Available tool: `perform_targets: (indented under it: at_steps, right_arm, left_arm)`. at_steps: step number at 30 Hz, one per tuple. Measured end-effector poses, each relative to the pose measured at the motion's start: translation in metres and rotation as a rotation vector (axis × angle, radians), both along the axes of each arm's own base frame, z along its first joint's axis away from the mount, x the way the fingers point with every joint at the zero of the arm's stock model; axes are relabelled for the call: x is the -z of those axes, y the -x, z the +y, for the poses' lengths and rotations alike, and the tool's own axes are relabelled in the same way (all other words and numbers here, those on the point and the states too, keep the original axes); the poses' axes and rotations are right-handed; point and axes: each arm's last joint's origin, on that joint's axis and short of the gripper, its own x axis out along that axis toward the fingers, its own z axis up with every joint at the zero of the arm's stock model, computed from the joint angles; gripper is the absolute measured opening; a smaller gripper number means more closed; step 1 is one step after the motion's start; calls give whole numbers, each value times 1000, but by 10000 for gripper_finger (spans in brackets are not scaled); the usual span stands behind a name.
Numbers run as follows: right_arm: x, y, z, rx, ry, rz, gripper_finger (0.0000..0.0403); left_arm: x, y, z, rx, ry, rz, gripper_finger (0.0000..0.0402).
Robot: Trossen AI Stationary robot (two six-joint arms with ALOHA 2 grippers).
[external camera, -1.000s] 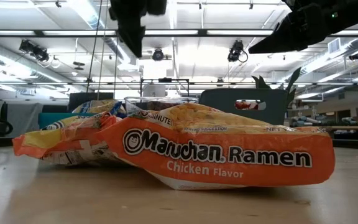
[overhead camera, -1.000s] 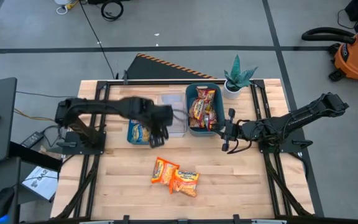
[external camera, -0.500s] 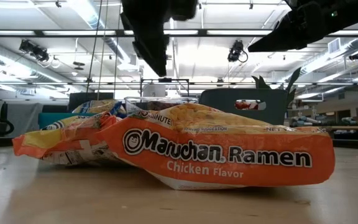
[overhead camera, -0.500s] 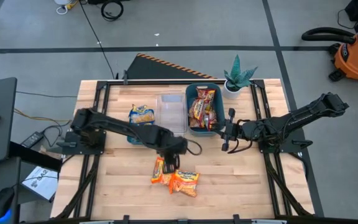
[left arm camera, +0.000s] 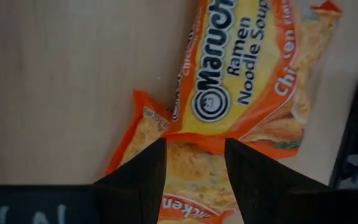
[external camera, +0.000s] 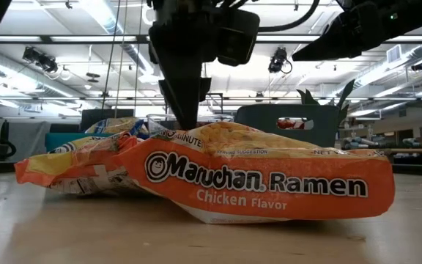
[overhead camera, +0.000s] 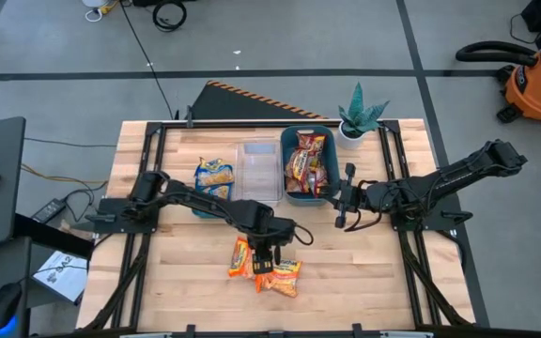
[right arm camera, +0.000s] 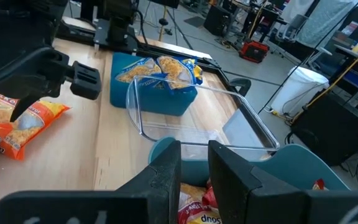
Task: Sort Maruchan noodles
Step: Put the orange noodle pack into the transparent bin
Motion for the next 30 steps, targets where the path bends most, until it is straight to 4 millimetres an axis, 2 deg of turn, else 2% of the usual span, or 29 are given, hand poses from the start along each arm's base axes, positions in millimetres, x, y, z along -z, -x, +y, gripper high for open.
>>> perform_targets:
  at_steps: [6,12,19,24,30]
  right_arm:
    - [0,0,0,0,0,1,87]
    - [0,0,0,0,-2,0,87]
    - [0,0,0,0,-1,0,87]
    - [0,0,0,0,-2,2,87]
    - [0,0,0,0,-2,0,87]
  left_arm:
    - [3,0,0,3,-6,0,168]
    - [19,-4,-1,19,-44,22,168]
    - [27,-5,-2,51,-53,32,161]
    - [26,-4,-4,62,-42,32,120]
    - [26,-5,-4,104,-55,18,37]
